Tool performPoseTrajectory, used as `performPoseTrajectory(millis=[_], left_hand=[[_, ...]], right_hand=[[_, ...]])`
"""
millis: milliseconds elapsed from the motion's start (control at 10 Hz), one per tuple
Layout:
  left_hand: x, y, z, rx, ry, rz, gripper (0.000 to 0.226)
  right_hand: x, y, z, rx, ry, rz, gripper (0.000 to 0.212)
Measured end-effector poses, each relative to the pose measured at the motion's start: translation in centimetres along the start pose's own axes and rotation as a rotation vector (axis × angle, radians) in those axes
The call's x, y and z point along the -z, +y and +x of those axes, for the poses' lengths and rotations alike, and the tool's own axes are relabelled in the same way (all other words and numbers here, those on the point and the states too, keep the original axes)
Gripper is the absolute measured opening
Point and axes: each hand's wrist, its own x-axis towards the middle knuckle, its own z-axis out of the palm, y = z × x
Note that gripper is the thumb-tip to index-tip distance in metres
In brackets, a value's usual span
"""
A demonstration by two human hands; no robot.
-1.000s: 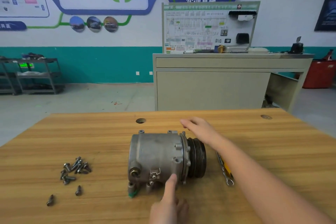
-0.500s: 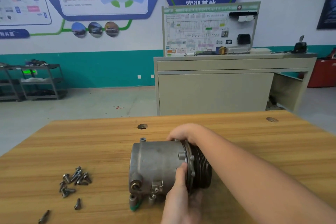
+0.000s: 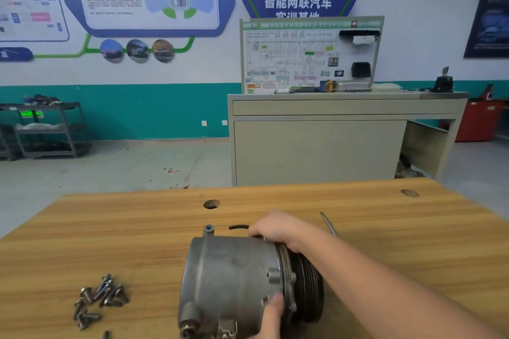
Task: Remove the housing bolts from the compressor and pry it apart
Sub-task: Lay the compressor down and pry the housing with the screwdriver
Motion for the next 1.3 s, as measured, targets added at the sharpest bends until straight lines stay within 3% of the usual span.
performPoseTrajectory(millis=[100, 200, 300, 400, 500, 600, 700, 900, 1000, 1200, 1300], left_hand=[[1.2, -5.3, 0.4, -0.148, -0.232, 0.121, 0.055], [2.2, -5.2, 0.0, -0.158, -0.307, 0.506, 0.081], [2.1, 2.8, -4.4, -0.179, -0.201, 0.929, 0.110], [1.5, 9.7, -6.3, -0.339, -0.159, 0.712, 0.114], [2.0, 12.5, -5.4, -0.602, -0.183, 0.650, 0.112], [0.7, 13.4, -5.6, -0.647, -0.153, 0.766, 0.108], [-0.1, 13.4, -5.5, -0.630, -0.142, 0.808, 0.094], [0.4, 13.2, -5.0, -0.675, -0.224, 0.666, 0.093], [0.2, 12.5, -4.9, -0.697, -0.279, 0.603, 0.092], [-0.9, 11.3, -4.3, -0.677, -0.239, 0.615, 0.096], [-0.9, 10.8, -4.6, -0.712, -0.227, 0.588, 0.091]], right_hand=[[-0.2, 0.6, -1.0, 0.104, 0.041, 0.120, 0.004], [0.0, 1.4, -1.8, 0.202, 0.158, 0.312, 0.017], [-0.4, 3.3, -2.3, 0.242, 0.267, 0.565, 0.022], [-1.8, 6.2, -2.5, 0.209, 0.374, 0.949, 0.024], [-2.5, 8.8, -2.3, 0.237, 0.492, 1.113, 0.030], [-2.1, 9.7, -2.2, 0.278, 0.550, 1.200, 0.035], [-1.6, 10.5, -2.0, 0.307, 0.563, 1.211, 0.033], [-1.4, 10.8, -1.6, 0.316, 0.544, 1.260, 0.019], [-0.6, 10.9, -1.8, 0.358, 0.591, 1.212, 0.024], [1.7, 11.1, -2.4, 0.466, 0.647, 0.933, 0.034], [2.4, 10.6, -3.1, 0.526, 0.642, 0.865, 0.022]])
